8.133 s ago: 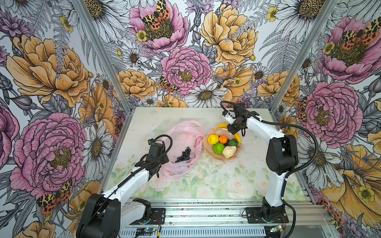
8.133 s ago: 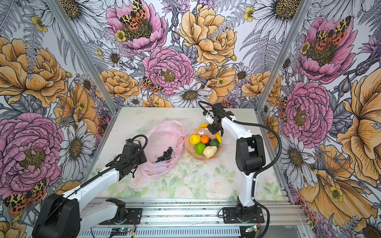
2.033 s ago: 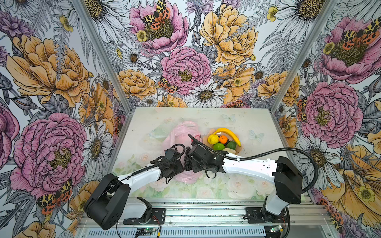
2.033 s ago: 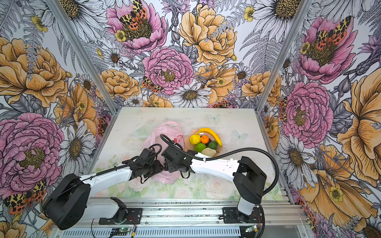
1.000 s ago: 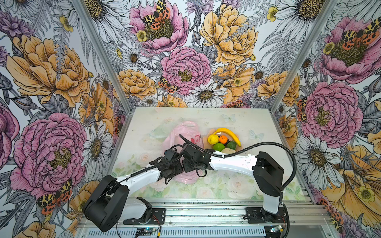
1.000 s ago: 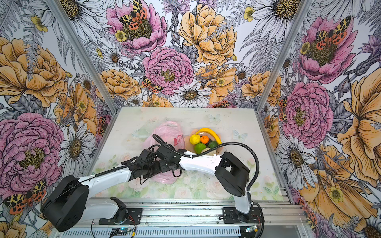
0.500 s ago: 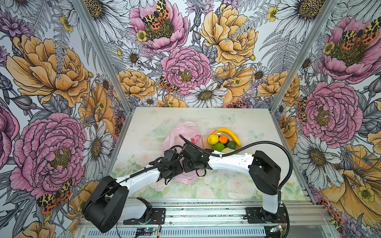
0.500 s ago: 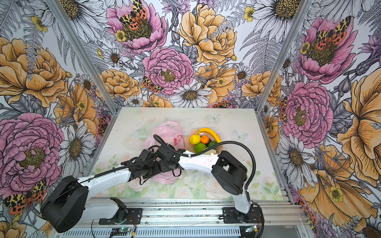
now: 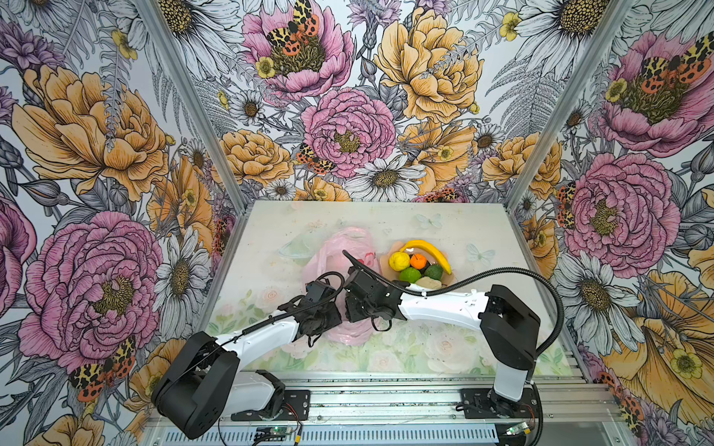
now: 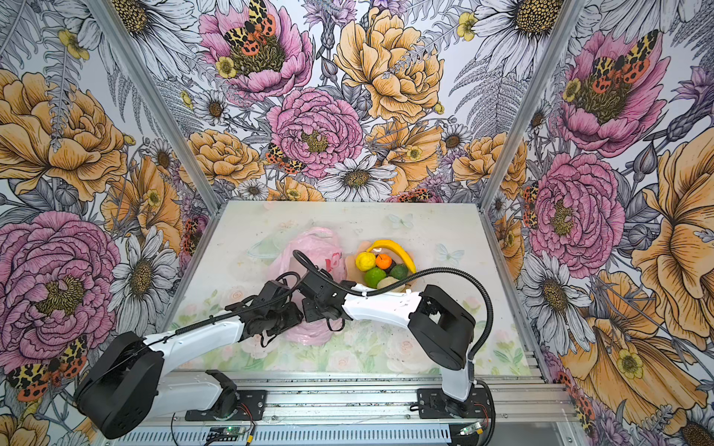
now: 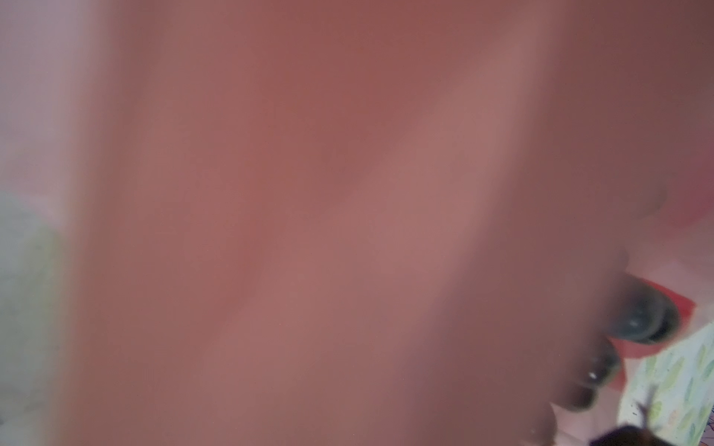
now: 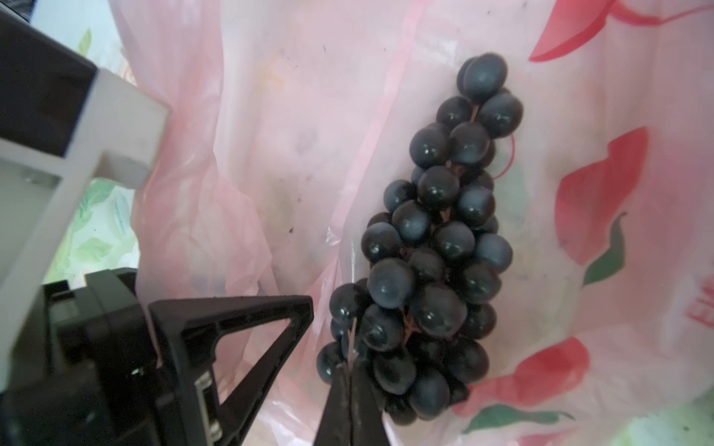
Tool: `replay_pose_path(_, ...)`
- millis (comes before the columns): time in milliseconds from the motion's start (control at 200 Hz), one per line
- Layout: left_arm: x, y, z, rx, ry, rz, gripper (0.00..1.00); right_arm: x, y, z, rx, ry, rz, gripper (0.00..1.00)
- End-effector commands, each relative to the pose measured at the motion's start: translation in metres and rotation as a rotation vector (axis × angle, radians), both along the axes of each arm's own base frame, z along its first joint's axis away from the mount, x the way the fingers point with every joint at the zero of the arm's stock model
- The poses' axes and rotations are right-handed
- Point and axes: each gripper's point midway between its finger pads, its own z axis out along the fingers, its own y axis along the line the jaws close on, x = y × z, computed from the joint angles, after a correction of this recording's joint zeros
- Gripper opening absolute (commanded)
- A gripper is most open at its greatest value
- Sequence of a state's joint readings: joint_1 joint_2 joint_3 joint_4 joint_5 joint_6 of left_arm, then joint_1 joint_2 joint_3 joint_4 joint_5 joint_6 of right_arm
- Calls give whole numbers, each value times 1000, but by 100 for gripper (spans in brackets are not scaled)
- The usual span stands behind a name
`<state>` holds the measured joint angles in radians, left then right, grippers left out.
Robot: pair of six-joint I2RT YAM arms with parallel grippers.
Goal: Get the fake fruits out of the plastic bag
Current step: 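Lower the right gripper into the bag and close it on the grapes, then lift the grapes out of the bag and carry them over the bowl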
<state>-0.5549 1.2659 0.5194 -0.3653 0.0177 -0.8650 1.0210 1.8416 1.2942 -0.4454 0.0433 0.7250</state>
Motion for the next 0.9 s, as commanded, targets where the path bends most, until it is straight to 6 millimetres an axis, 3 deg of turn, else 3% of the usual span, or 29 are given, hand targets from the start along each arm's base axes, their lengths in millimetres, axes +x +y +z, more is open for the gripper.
replay_pose_path(0, -4, 11, -5, 28, 9, 29, 48, 11, 8, 29, 91, -66, -5, 0)
replay_pose_path(540, 4, 17, -9, 56, 9, 31, 47, 20, 8, 88, 162, -191, 40, 0)
replay_pose_path(896, 6, 20, -12, 89, 10, 30, 46, 31, -1, 139, 194, -328, 44, 0)
